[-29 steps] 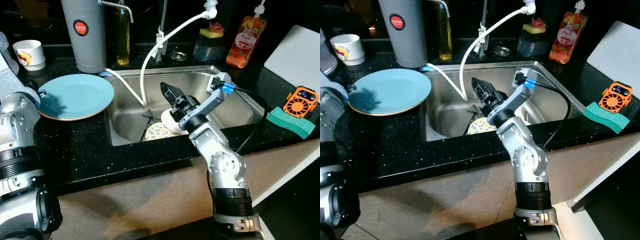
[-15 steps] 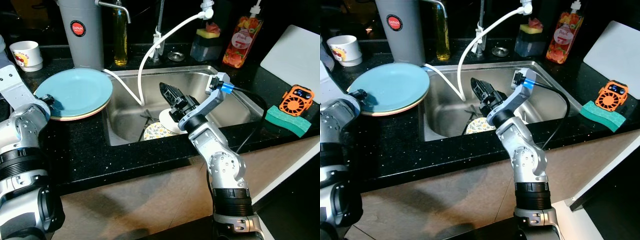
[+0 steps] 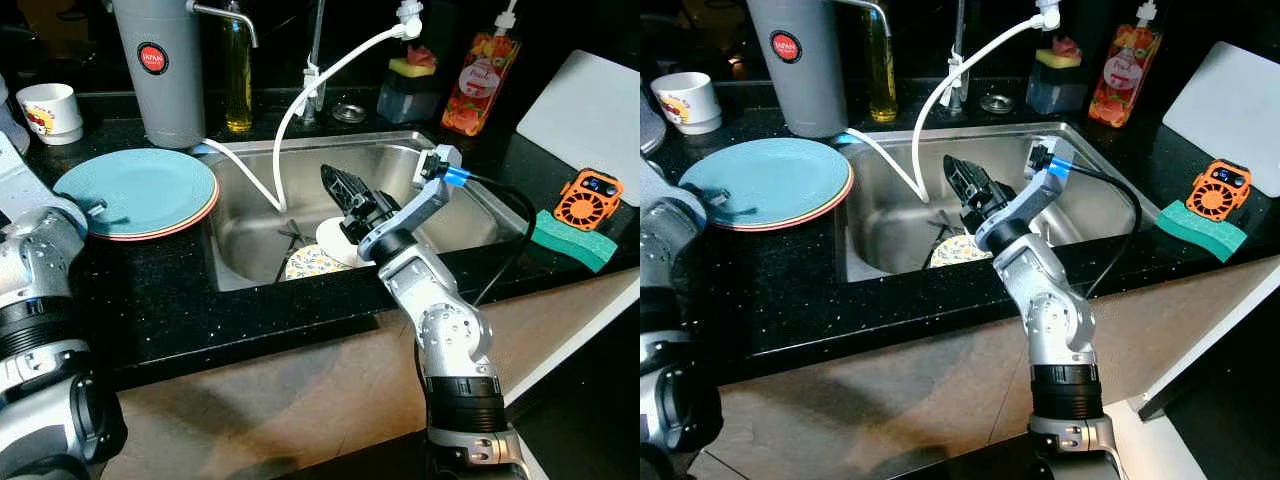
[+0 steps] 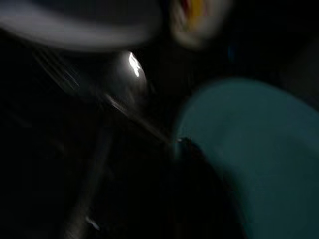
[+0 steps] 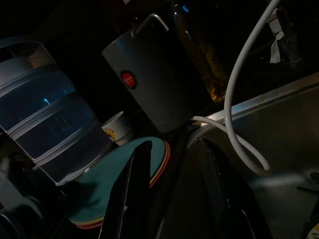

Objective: Kitchen organization

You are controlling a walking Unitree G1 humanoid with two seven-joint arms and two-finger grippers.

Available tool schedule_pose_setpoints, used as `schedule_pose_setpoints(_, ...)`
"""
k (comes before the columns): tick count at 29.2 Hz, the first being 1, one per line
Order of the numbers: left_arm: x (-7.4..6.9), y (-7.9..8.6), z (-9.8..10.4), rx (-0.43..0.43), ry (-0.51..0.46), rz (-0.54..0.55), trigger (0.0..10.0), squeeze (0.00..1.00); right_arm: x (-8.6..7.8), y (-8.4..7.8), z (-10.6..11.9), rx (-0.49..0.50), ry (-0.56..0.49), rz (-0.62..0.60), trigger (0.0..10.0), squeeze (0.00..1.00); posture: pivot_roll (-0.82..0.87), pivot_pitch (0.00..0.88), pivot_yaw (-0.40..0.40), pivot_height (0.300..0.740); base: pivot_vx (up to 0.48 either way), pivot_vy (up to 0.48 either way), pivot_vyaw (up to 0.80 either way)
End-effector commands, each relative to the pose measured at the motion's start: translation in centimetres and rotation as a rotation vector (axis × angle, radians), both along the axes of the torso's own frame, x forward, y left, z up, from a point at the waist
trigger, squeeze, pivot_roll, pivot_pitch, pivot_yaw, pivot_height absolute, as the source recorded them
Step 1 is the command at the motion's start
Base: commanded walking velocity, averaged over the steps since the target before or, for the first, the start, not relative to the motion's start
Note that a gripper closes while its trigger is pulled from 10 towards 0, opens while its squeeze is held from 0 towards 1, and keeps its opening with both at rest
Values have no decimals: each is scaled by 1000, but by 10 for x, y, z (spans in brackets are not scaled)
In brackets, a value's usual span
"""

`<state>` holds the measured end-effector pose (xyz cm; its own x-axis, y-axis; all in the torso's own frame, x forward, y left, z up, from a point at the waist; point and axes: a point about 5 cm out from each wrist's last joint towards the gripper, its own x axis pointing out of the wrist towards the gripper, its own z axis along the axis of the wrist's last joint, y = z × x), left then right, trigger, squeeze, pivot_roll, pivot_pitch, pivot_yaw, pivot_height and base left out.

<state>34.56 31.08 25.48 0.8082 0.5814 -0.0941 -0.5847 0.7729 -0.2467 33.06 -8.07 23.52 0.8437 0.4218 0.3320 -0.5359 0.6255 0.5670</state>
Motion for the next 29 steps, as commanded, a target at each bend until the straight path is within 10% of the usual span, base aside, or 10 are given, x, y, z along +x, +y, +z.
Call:
schedule_pose_setpoints(1, -3, 3, 11, 74, -49, 29, 0, 0, -2, 2, 2, 10, -7, 10, 10000, 0, 104, 8, -57, 740, 0, 0, 0)
schedule_pose_setpoints(4, -4, 2, 19, 92, -100, 32, 0, 0, -2, 2, 2, 10, -6, 10, 10000, 0, 104, 8, -57, 740, 0, 0, 0)
schedule_pose_setpoints(5, -6, 0, 34, 100, -187, 15, 8157, 0, -3, 2, 2, 10, -5, 11, 10000, 0, 103, 11, -55, 740, 0, 0, 0)
schedule_pose_setpoints(6, -8, -3, 53, 94, -303, -13, 10000, 0, -3, 2, 2, 11, -5, 11, 10000, 0, 103, 11, -55, 740, 0, 0, 0)
schedule_pose_setpoints(15, -1, -12, 41, -35, -279, -118, 10000, 0, -3, 3, 2, 11, -5, 11, 10000, 0, 106, 11, -53, 740, 0, 0, 0)
schedule_pose_setpoints(16, 1, -11, 30, -77, -238, -108, 10000, 1000, -3, 3, 2, 11, -5, 11, 10000, 0, 106, 11, -53, 740, 0, 0, 0)
schedule_pose_setpoints(29, 4, -7, -27, -119, 109, -80, 10000, 902, -3, 2, 2, 7, -4, 7, 10000, 0, 104, 22, -54, 740, 0, 0, 0)
